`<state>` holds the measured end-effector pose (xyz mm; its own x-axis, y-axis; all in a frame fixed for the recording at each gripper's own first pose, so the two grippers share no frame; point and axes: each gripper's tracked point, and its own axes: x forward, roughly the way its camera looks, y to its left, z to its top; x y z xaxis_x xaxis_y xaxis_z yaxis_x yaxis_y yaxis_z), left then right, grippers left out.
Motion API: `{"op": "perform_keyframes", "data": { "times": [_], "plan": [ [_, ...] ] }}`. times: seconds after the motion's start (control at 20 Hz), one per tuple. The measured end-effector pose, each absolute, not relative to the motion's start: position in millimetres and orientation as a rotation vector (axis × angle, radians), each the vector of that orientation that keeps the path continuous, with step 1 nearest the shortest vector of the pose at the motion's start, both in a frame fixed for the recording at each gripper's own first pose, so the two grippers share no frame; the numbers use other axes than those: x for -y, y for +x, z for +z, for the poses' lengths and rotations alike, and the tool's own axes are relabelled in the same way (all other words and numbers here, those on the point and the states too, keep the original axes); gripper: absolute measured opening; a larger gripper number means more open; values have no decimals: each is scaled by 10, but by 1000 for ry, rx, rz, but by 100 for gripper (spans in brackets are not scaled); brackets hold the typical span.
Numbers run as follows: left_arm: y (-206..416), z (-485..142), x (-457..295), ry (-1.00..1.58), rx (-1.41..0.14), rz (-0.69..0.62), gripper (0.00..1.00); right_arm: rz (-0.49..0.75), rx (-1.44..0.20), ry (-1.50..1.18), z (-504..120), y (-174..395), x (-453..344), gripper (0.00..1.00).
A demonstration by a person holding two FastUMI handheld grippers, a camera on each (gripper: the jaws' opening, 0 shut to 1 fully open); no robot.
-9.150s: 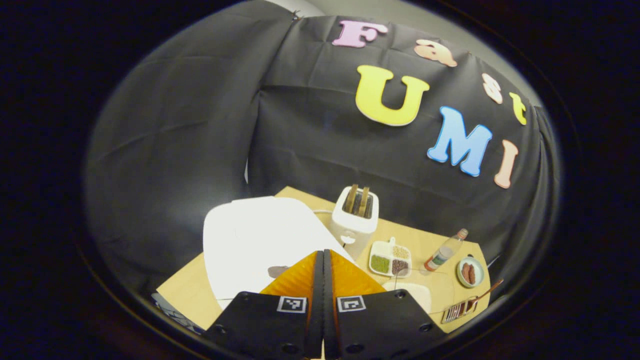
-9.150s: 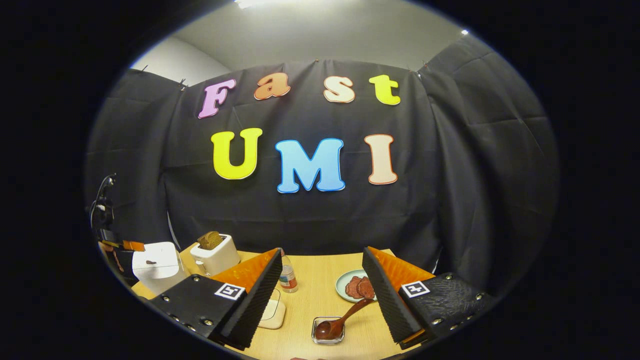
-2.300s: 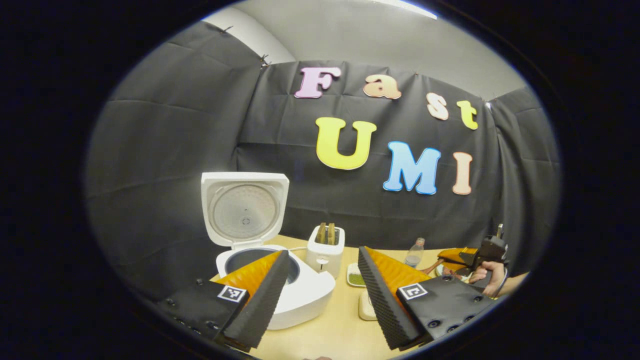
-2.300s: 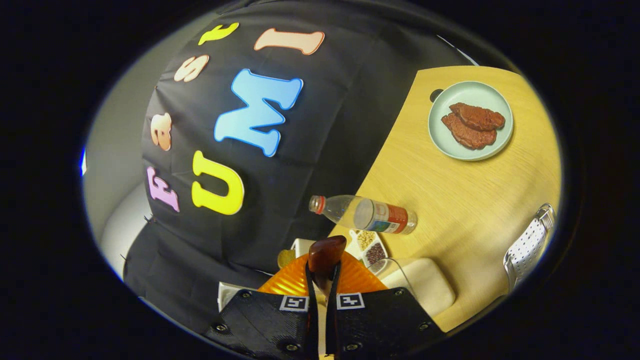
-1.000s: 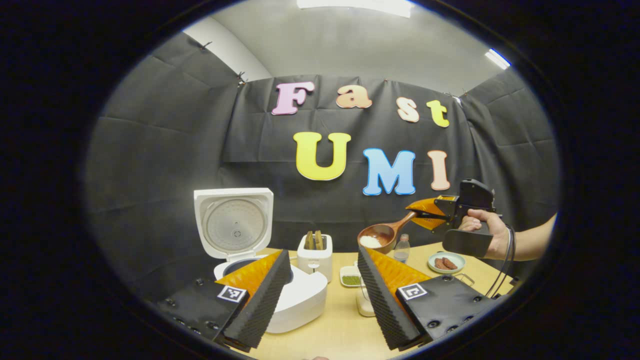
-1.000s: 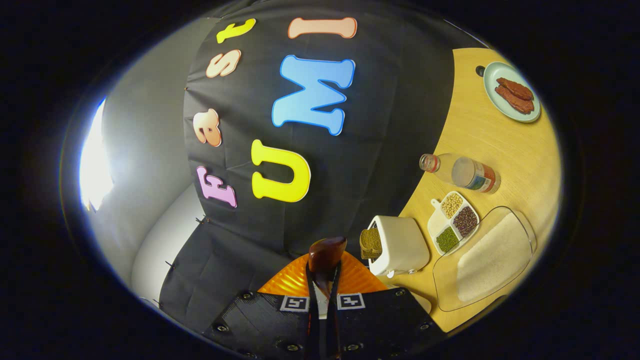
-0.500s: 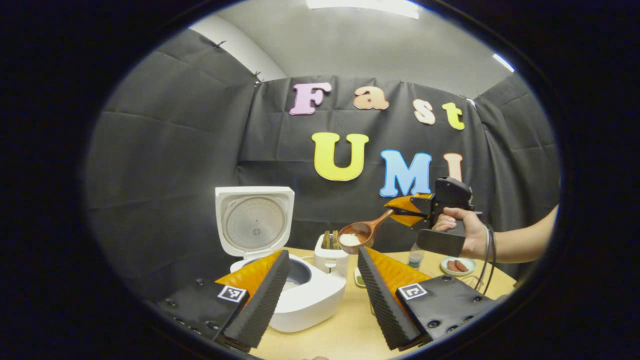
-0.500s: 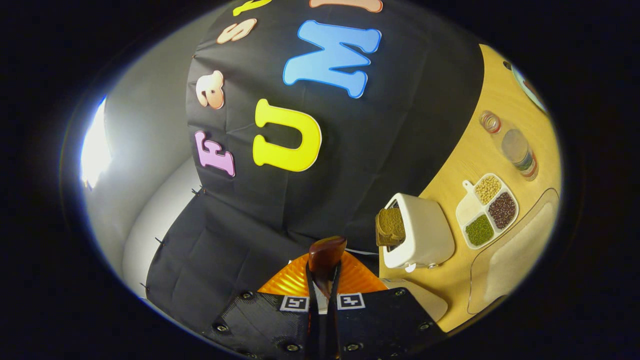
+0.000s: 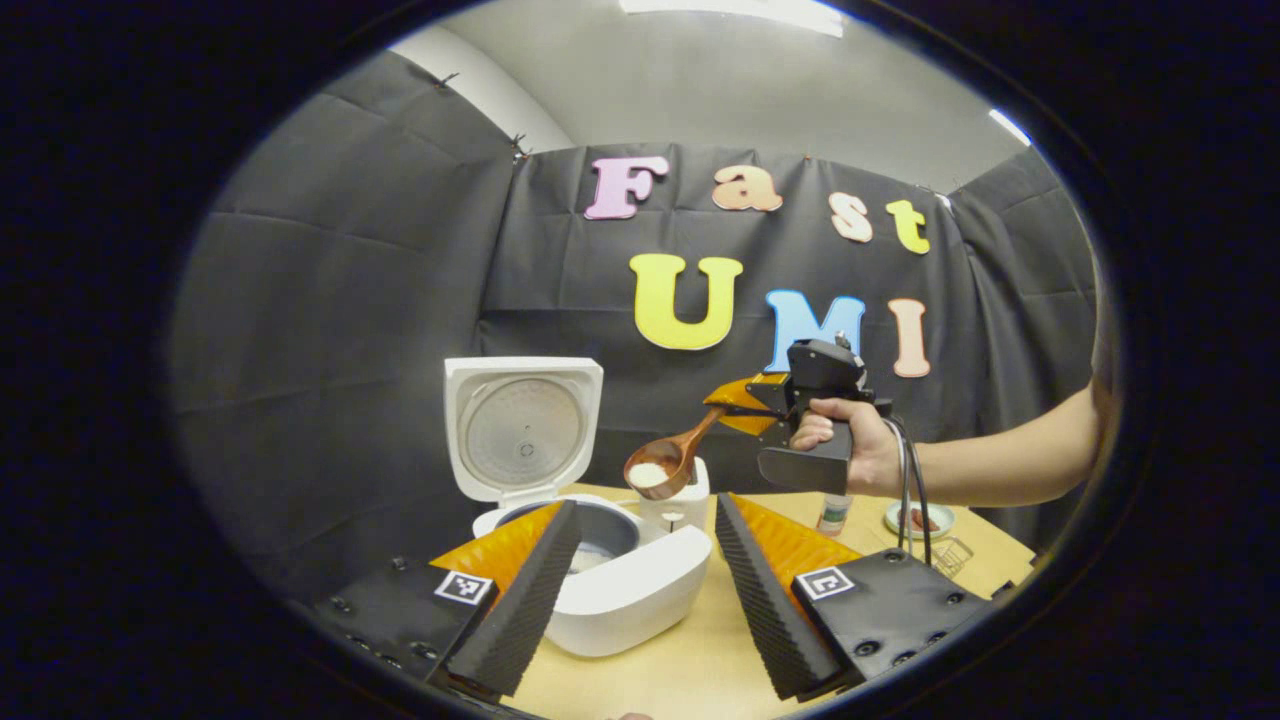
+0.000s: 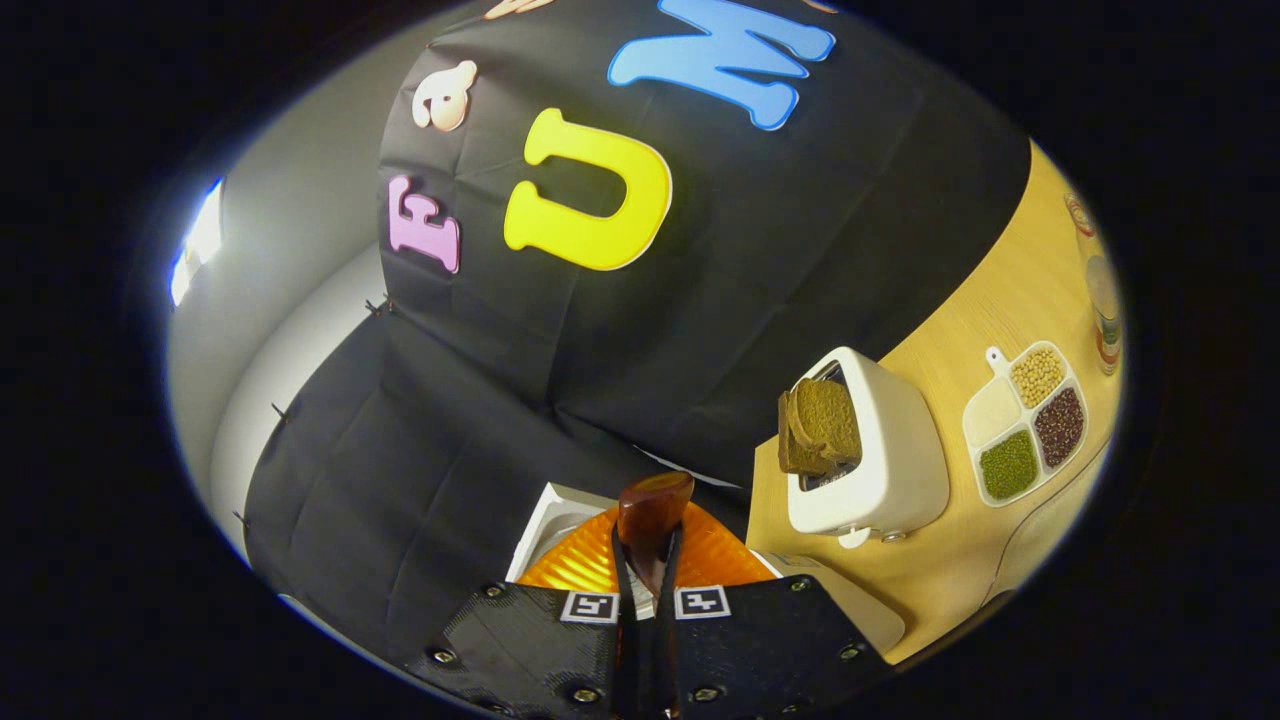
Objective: Close the left gripper, press the button to open the rice cooker; take a wooden spoon from the chopstick holder with the right hand, scoop a spoonful of rice and pour it into the rice cooker, then put the wooden spoon back into the chopstick holder.
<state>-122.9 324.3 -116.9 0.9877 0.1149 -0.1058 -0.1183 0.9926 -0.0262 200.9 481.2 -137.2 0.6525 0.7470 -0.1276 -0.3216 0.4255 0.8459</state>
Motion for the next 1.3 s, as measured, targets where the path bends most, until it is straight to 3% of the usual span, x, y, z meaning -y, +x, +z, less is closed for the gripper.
{"op": "perform_keyframes", "data": {
  "times": [0.6, 0.95, 1.0, 1.3],
  "plan": [
    [-1542, -1369, -3662, -53, -132, 257, 95, 786, -473, 151, -1724, 1840, -5833, 6],
    [-1623, -1418, -3707, -50, -138, 278, 95, 1016, -219, -410, -1661, 1299, -6254, 6],
    [-1628, -1423, -3700, -49, -137, 279, 92, 1039, -197, -436, -1627, 1224, -6269, 6],
    [-1705, -1439, -3709, -56, -143, 285, 94, 1043, -196, -308, -1342, 1166, -6180, 6]
  ]
}}
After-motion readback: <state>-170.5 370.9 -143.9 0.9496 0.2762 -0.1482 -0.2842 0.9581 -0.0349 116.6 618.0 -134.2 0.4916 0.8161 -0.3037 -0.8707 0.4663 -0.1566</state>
